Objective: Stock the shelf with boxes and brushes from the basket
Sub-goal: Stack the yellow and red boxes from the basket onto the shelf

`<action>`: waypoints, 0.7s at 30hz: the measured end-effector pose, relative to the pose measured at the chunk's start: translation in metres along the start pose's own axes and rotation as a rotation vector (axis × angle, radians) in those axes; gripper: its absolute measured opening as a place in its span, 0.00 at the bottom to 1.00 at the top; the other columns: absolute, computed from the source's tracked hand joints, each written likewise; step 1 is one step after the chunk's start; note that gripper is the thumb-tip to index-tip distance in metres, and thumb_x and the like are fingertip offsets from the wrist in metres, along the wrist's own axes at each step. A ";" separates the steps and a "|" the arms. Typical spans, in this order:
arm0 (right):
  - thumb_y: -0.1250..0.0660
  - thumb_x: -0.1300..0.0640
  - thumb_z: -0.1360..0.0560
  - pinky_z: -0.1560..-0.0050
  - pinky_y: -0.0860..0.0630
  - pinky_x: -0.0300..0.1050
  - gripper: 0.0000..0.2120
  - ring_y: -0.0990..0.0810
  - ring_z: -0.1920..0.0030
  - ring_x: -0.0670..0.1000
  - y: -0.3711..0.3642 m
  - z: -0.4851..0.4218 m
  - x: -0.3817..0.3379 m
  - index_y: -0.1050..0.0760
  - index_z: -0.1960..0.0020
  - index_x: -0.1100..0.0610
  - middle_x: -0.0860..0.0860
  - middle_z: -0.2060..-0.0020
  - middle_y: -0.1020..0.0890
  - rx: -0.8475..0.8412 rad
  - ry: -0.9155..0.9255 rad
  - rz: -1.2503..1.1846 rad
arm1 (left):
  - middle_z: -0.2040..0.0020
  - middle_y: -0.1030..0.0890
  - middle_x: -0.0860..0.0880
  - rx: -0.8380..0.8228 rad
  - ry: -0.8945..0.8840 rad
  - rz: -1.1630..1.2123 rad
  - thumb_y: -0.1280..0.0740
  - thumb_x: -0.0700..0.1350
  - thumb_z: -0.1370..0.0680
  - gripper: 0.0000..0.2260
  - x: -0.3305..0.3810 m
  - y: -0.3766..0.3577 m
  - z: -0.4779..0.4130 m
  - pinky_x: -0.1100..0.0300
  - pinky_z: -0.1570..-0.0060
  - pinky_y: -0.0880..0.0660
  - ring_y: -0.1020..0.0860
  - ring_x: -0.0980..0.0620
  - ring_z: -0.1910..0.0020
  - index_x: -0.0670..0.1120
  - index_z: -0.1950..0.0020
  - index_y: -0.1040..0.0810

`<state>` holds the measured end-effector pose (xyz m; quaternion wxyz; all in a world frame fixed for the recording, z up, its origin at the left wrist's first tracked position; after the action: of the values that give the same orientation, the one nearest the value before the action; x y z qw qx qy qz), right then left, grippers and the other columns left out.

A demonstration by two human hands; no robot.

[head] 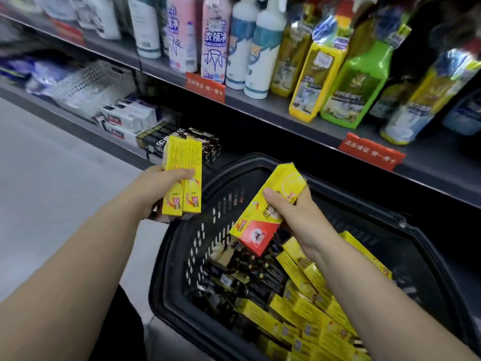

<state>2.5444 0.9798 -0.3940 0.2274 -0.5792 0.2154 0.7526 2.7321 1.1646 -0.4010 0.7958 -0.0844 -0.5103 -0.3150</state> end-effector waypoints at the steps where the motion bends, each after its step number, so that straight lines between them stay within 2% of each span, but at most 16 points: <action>1: 0.27 0.35 0.42 0.50 0.25 0.42 0.34 0.18 0.51 0.45 0.000 -0.003 -0.001 0.32 0.41 0.46 0.46 0.51 0.18 0.022 0.004 0.030 | 0.67 0.15 0.46 -0.012 0.001 0.005 0.28 0.53 0.28 0.13 0.001 0.000 -0.001 0.56 0.77 0.24 0.17 0.45 0.72 0.46 0.51 0.23; 3: 0.33 0.34 0.32 0.51 0.28 0.42 0.18 0.19 0.51 0.44 0.003 -0.009 0.000 0.31 0.49 0.43 0.44 0.52 0.18 0.052 -0.020 0.051 | 0.63 0.15 0.42 -0.034 0.006 -0.016 0.28 0.53 0.29 0.14 0.002 -0.002 -0.001 0.47 0.70 0.20 0.17 0.41 0.67 0.45 0.51 0.23; 5: 0.37 0.35 0.28 0.46 0.29 0.46 0.15 0.20 0.48 0.46 0.008 -0.018 0.002 0.31 0.50 0.43 0.44 0.50 0.19 0.090 -0.041 0.039 | 0.62 0.15 0.41 -0.045 0.008 -0.024 0.28 0.52 0.29 0.14 0.002 -0.005 0.000 0.41 0.62 0.20 0.16 0.39 0.64 0.45 0.51 0.23; 7: 0.37 0.37 0.27 0.41 0.28 0.52 0.16 0.21 0.45 0.50 0.016 -0.024 0.000 0.31 0.46 0.46 0.48 0.47 0.20 0.157 -0.033 0.030 | 0.64 0.15 0.44 -0.066 0.000 -0.018 0.29 0.51 0.28 0.12 0.003 -0.011 0.000 0.47 0.67 0.19 0.16 0.42 0.66 0.45 0.51 0.23; 9: 0.36 0.42 0.27 0.41 0.26 0.57 0.18 0.21 0.45 0.54 0.025 -0.029 -0.004 0.34 0.42 0.49 0.51 0.47 0.20 0.206 -0.007 0.015 | 0.63 0.15 0.43 -0.097 0.010 -0.018 0.29 0.51 0.27 0.12 0.003 -0.020 0.000 0.48 0.64 0.19 0.16 0.43 0.65 0.44 0.51 0.22; 11: 0.35 0.46 0.26 0.53 0.20 0.52 0.16 0.18 0.51 0.53 0.031 -0.031 -0.010 0.36 0.42 0.46 0.53 0.49 0.19 0.208 0.035 -0.007 | 0.62 0.15 0.43 -0.139 0.034 -0.014 0.29 0.50 0.27 0.12 0.000 -0.035 0.001 0.52 0.64 0.20 0.16 0.44 0.65 0.43 0.51 0.21; 13: 0.33 0.50 0.26 0.65 0.21 0.41 0.13 0.17 0.59 0.49 0.038 -0.031 -0.015 0.35 0.47 0.47 0.54 0.52 0.19 0.244 0.077 -0.044 | 0.62 0.15 0.44 -0.201 0.062 0.016 0.29 0.49 0.27 0.11 -0.003 -0.054 0.003 0.55 0.63 0.21 0.16 0.46 0.66 0.43 0.50 0.21; 15: 0.30 0.54 0.28 0.68 0.23 0.38 0.14 0.18 0.66 0.44 0.050 -0.030 -0.019 0.35 0.51 0.52 0.54 0.55 0.20 0.328 0.117 -0.088 | 0.63 0.15 0.46 -0.265 0.094 0.071 0.30 0.47 0.26 0.09 -0.005 -0.070 0.005 0.56 0.63 0.21 0.17 0.48 0.67 0.44 0.50 0.21; 17: 0.28 0.54 0.31 0.66 0.23 0.40 0.17 0.19 0.65 0.44 0.061 -0.027 -0.021 0.35 0.52 0.52 0.52 0.57 0.21 0.416 0.136 -0.073 | 0.64 0.15 0.46 -0.325 0.129 0.156 0.31 0.46 0.25 0.07 -0.005 -0.081 0.008 0.57 0.67 0.20 0.17 0.49 0.68 0.44 0.52 0.21; 19: 0.27 0.52 0.33 0.60 0.27 0.42 0.18 0.21 0.59 0.48 0.072 -0.026 -0.020 0.36 0.53 0.50 0.51 0.56 0.22 0.480 0.131 -0.028 | 0.64 0.15 0.44 -0.333 0.155 0.253 0.31 0.46 0.26 0.06 -0.004 -0.082 0.008 0.57 0.70 0.20 0.17 0.48 0.69 0.43 0.53 0.22; 21: 0.27 0.53 0.32 0.58 0.30 0.41 0.19 0.22 0.56 0.48 0.075 -0.030 -0.020 0.36 0.50 0.49 0.49 0.56 0.23 0.469 0.141 -0.017 | 0.64 0.15 0.44 -0.312 0.161 0.324 0.31 0.47 0.27 0.08 -0.003 -0.076 0.005 0.56 0.70 0.20 0.17 0.47 0.69 0.43 0.52 0.21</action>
<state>2.5270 0.8999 -0.3772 0.3463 -0.5635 0.3945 0.6379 2.6828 1.1082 -0.4159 0.8514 -0.2618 -0.3700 -0.2639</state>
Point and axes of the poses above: each hand's wrist, its own z-axis away from the middle knuckle, its own y-axis out of the back of the hand, x = y × z, the point moved 5 cm from there along -z, towards the middle knuckle
